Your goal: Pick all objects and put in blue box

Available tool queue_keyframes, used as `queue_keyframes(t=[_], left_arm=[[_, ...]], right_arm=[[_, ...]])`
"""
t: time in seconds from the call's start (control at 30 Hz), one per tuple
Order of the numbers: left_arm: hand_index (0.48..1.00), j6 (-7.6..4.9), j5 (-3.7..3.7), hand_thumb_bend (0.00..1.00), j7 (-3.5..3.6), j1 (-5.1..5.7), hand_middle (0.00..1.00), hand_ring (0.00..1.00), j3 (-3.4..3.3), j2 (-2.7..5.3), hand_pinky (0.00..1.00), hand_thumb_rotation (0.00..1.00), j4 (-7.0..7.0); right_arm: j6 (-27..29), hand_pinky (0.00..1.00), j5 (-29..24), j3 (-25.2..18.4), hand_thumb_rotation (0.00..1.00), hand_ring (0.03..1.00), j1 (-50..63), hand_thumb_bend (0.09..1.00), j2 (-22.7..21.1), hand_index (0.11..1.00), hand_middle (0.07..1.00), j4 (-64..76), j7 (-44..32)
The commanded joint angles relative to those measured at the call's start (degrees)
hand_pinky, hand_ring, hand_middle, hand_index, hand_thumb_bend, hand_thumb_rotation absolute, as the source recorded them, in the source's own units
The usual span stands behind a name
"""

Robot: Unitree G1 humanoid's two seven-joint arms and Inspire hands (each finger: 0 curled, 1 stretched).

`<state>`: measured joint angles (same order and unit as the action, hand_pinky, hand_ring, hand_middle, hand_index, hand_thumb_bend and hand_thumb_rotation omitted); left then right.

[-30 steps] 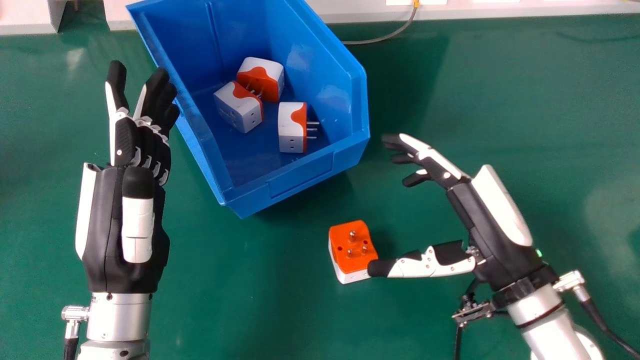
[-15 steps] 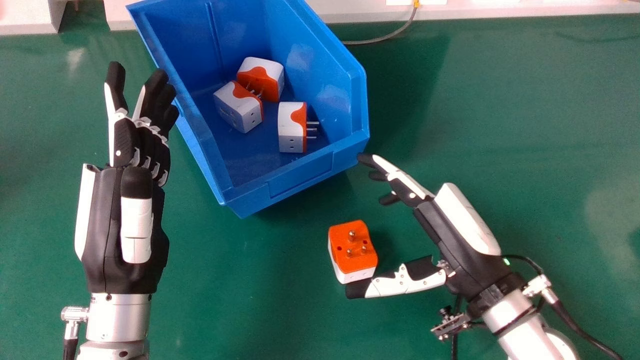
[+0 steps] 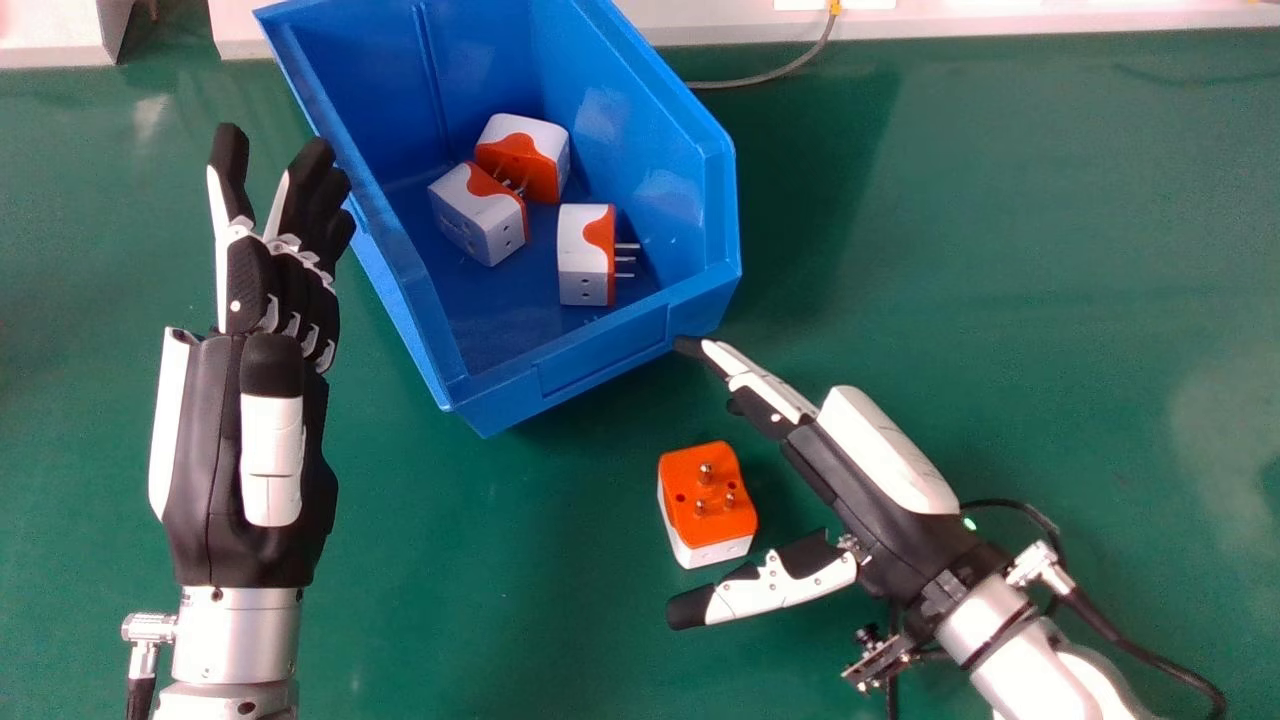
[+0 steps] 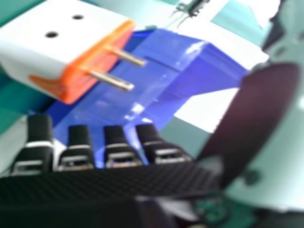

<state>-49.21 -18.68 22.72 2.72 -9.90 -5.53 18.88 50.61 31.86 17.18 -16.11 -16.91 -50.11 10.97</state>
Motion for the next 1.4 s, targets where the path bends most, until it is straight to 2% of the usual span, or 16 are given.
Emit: queue_keyframes(t=[0.0,0.2,0.43,0.6,0.8,0.93,1.0,1.17,1.37], left_arm=[[0.961,-0.51,-0.22,0.88,0.33,-0.38,0.97,0.97,0.10,-0.05,0.98,0.93,-0.97],[0.961,-0.58,-0.65,0.88,0.79,-0.37,0.97,0.97,-0.03,-0.13,0.98,0.93,-0.97],[0.960,-0.89,-0.55,0.88,0.96,-0.23,0.97,0.97,-0.12,-0.11,0.98,0.93,-0.90],[0.961,-0.45,-0.91,0.88,1.14,-0.30,0.97,0.97,-0.22,-0.20,0.98,0.93,-0.79],[0.961,-0.23,-0.71,0.88,0.96,-0.11,0.97,0.97,-0.23,-0.23,0.98,0.93,-1.28],[0.962,-0.48,-0.39,0.88,0.68,-0.27,0.97,0.97,-0.32,-0.18,0.98,0.93,-1.08],[0.962,-0.57,-0.34,0.88,0.75,-0.45,0.97,0.97,-0.22,-0.12,0.98,0.93,-0.80],[0.963,-0.55,-0.38,0.88,0.77,-0.44,0.97,0.97,-0.11,-0.02,0.99,0.93,-0.93],[0.963,-0.78,-0.26,0.88,0.82,-0.34,0.97,0.97,-0.11,-0.12,0.99,0.93,-1.10]], right_arm=[[-0.5,0.86,0.8,0.6,0.47,0.976,-2.6,1.000,0.4,0.961,0.984,-1.1,1.5],[-2.9,0.85,3.1,2.5,0.45,0.983,-5.1,1.000,0.9,0.962,0.990,-3.4,3.8],[-4.4,0.85,5.1,4.4,0.44,0.980,-6.7,1.000,0.6,0.965,0.992,-6.2,5.6],[-5.9,0.85,6.5,5.8,0.43,0.975,-8.2,1.000,0.2,0.965,0.989,-7.1,7.1],[-8.6,0.84,8.8,7.7,0.42,0.958,-9.5,1.000,0.6,0.954,0.978,-7.8,9.7],[-9.1,0.71,8.4,8.0,0.28,0.840,-9.5,0.975,0.5,0.903,0.903,-8.1,9.9],[-9.0,0.68,8.0,8.0,0.26,0.819,-9.5,0.968,0.3,0.892,0.889,-8.0,9.5],[-8.6,0.62,6.8,7.9,0.22,0.774,-9.7,0.963,-0.2,0.861,0.855,-8.2,8.6],[-8.6,0.60,6.1,8.3,0.21,0.751,-10.3,0.989,-0.2,0.848,0.837,-10.7,8.1]])
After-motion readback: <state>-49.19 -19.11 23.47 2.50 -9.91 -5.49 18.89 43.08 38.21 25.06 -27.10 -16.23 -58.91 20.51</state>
